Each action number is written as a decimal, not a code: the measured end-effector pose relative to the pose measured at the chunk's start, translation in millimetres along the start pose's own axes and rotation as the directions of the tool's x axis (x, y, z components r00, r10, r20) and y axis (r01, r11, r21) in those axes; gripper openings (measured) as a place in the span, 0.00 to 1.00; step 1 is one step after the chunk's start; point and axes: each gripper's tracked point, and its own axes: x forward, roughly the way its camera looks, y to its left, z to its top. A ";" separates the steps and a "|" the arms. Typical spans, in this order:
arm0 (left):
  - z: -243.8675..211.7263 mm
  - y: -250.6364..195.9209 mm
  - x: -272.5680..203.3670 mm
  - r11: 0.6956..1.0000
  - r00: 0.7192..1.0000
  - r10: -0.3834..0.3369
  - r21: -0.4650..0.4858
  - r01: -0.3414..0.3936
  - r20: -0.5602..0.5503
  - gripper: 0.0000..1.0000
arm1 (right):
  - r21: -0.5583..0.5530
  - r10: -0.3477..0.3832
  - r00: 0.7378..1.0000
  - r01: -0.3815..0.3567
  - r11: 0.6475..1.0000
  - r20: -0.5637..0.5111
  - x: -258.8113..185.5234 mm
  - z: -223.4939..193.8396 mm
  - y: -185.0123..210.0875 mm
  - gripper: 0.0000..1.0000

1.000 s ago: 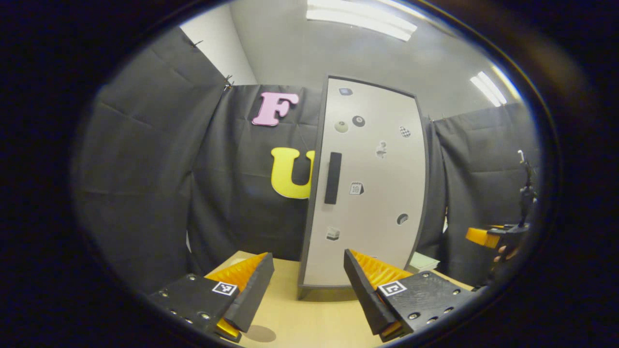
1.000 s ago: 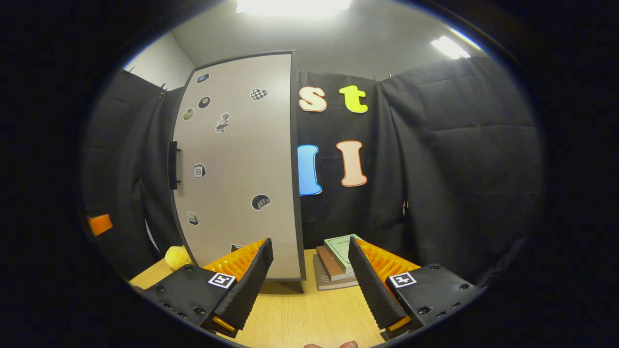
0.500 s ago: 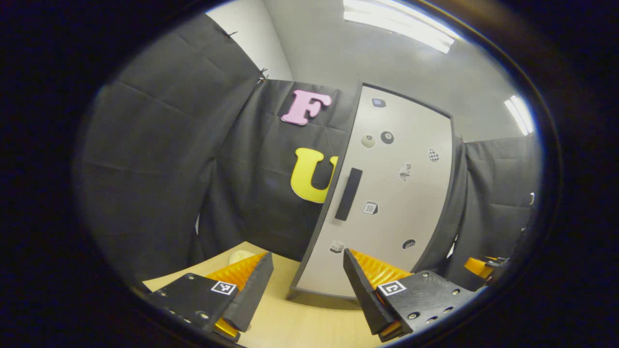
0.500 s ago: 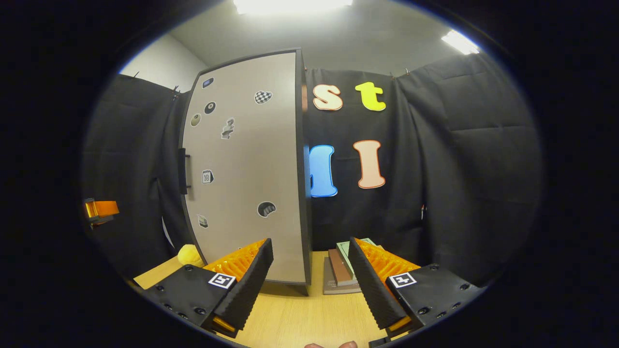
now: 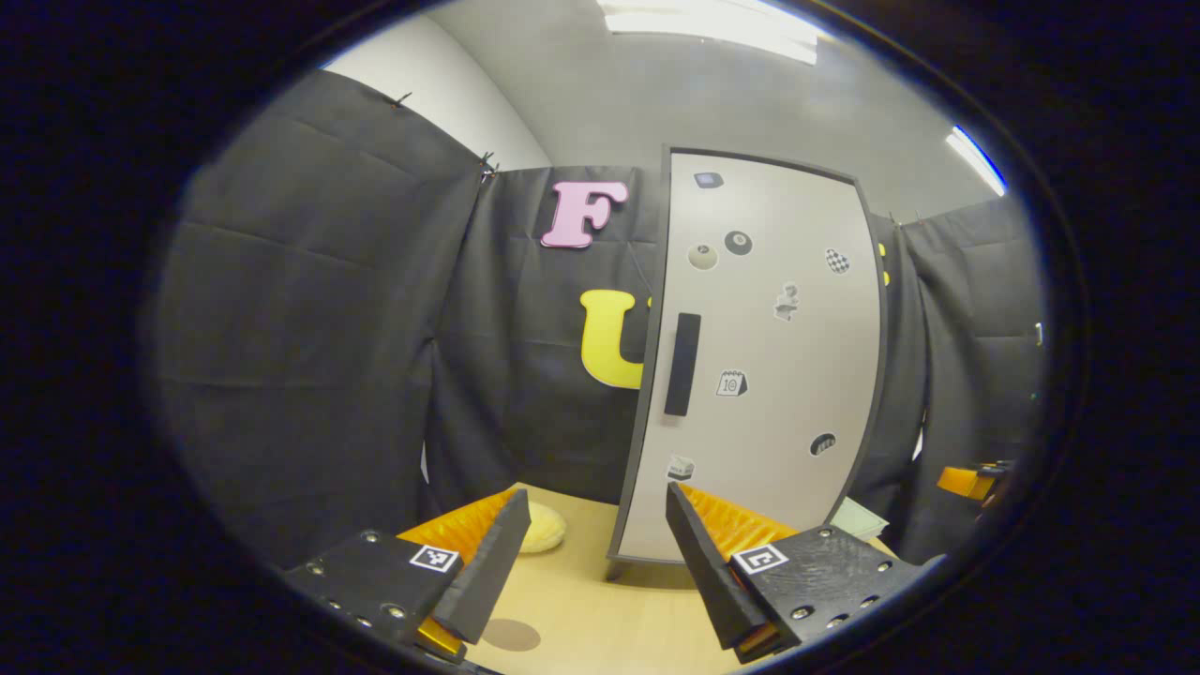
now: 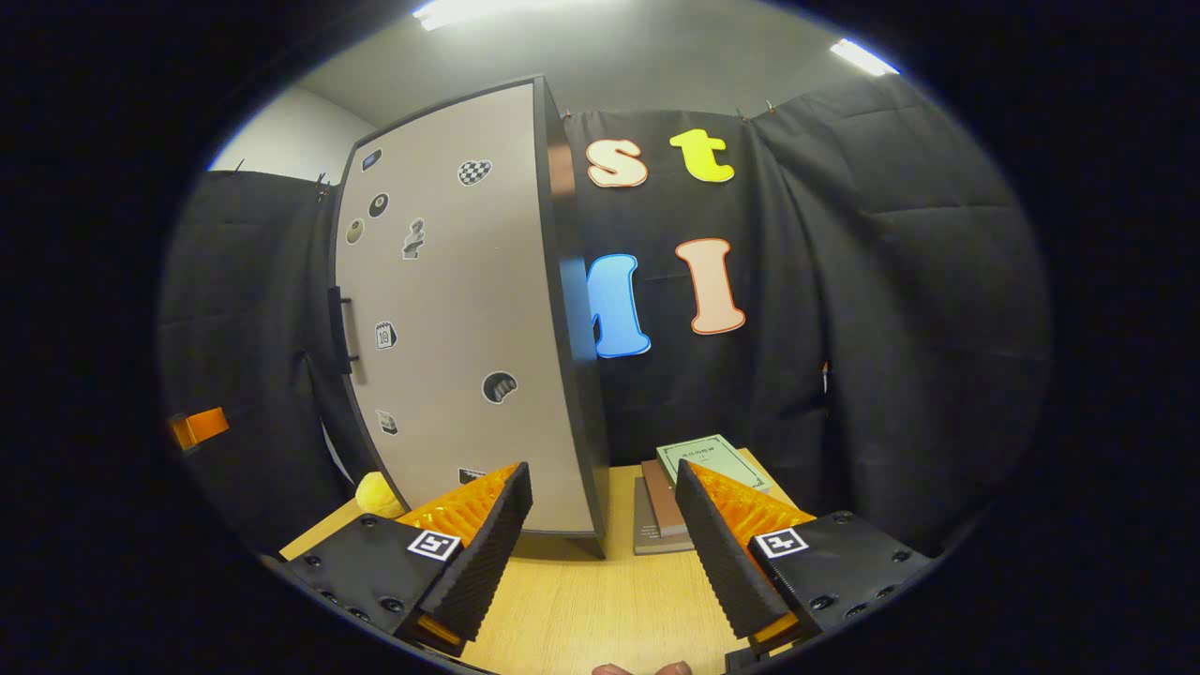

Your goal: Open the cabinet door with the right hand, grasp the bottle in the cabinet with the left hand and place it on the coaster, then close the cabinet door with the right hand.

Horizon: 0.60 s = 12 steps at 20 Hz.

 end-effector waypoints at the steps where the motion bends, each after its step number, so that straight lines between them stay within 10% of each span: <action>1: -0.8 0.4 1.9 1.000 1.000 -0.020 0.009 0.020 0.005 0.90 | -0.002 -0.009 1.000 0.009 1.000 0.008 0.2 2.6 5.9 0.98; 12: -36.9 47.8 4.2 0.982 0.980 -0.178 0.050 0.183 -0.087 0.87 | 0.008 0.082 0.995 -0.083 0.997 0.062 44.7 64.5 142.7 0.98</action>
